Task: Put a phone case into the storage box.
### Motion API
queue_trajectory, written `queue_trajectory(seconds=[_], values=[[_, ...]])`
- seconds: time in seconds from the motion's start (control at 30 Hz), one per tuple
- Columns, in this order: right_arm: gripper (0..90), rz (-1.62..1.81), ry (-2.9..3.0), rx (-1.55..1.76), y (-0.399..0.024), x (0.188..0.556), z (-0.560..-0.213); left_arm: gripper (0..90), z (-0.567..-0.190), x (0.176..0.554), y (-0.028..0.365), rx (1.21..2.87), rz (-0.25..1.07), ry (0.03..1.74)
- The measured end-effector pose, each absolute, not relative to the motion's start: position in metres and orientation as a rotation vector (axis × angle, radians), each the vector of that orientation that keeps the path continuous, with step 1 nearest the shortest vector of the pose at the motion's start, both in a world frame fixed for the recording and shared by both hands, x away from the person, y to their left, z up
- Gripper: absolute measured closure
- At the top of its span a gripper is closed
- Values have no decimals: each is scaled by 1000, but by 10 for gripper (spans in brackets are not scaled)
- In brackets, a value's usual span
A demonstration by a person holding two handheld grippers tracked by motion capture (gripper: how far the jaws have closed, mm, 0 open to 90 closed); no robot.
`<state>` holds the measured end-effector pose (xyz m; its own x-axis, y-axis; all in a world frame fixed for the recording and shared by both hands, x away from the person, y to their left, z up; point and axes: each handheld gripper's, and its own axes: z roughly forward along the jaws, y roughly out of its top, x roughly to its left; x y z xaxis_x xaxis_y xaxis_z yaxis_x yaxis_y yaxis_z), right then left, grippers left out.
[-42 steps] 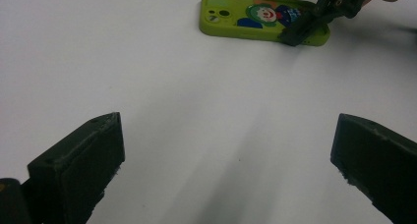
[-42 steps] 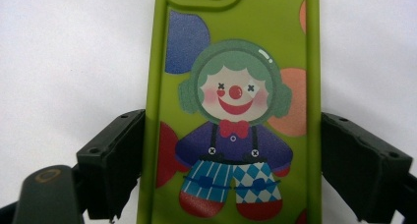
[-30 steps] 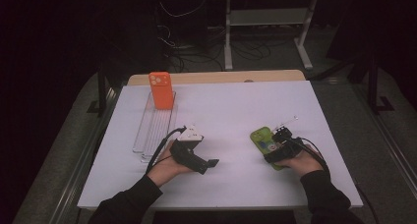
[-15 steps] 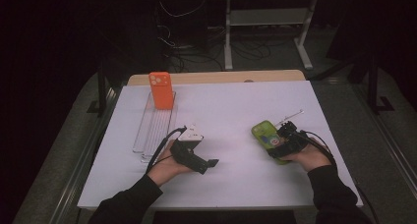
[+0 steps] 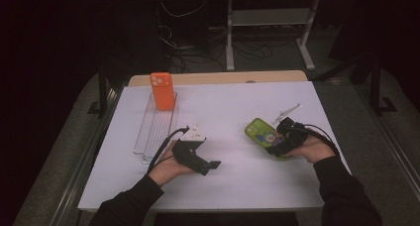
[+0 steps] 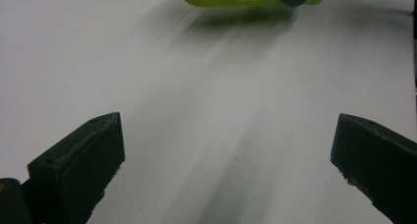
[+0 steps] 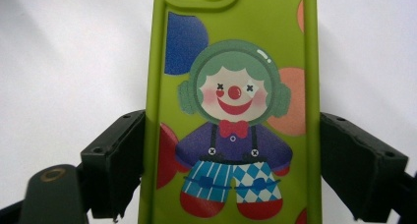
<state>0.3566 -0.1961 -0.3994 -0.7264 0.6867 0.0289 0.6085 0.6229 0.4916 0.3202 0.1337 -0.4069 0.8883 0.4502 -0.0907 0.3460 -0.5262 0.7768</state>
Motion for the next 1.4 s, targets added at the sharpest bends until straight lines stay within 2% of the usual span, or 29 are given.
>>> queue_trajectory(seconds=[0.4,0.67,0.9,1.03,1.4], values=[[152,810,2777,753,-181,358,-391,0,-379,330,132,2150,152,519],[152,794,2798,679,-172,362,-384,0,-364,343,129,2122,125,500],[152,776,2827,621,-160,370,-379,0,-365,350,121,2167,76,448],[152,776,2850,585,-152,373,-378,0,-369,346,118,2219,93,411],[152,764,2919,395,-133,355,-379,0,-369,338,121,2236,81,310]])
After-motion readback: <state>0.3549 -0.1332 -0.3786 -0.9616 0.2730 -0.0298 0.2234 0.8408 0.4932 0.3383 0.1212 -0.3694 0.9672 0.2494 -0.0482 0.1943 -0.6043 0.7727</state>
